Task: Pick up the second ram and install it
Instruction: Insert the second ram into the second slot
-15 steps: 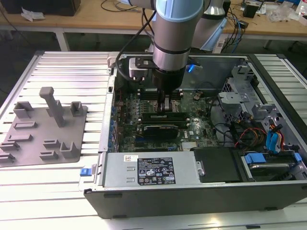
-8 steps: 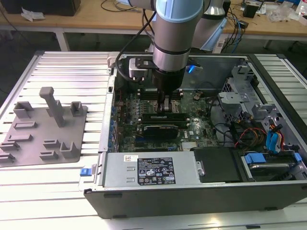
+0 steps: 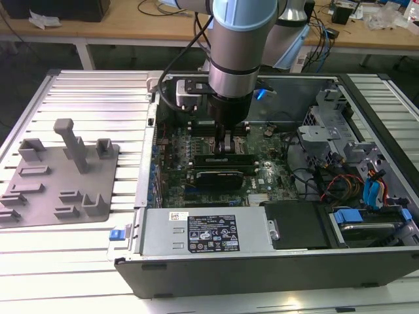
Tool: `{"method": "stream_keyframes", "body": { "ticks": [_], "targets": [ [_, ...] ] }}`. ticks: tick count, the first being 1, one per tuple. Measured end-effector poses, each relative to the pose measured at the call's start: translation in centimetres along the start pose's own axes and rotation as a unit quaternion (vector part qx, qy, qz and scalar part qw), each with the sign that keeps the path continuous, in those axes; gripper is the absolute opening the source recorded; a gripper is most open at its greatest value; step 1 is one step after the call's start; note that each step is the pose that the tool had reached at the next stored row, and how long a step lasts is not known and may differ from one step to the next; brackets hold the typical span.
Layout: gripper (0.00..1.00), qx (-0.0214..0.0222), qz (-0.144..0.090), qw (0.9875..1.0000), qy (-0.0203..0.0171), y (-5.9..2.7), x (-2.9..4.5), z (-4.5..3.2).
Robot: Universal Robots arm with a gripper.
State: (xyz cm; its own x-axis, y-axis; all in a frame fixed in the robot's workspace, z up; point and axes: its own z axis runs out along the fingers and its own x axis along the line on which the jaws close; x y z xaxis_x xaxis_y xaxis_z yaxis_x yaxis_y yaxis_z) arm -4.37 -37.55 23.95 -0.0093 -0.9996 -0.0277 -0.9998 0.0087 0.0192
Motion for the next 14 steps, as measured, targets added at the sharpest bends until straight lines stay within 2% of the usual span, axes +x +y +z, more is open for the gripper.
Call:
{"method": "stream_keyframes", "body": {
  "ticks": [14],
  "targets": [
    [0.09,0.0,0.002,1.0,0.0002,0.0,0.07,0.08]
  ]
}}
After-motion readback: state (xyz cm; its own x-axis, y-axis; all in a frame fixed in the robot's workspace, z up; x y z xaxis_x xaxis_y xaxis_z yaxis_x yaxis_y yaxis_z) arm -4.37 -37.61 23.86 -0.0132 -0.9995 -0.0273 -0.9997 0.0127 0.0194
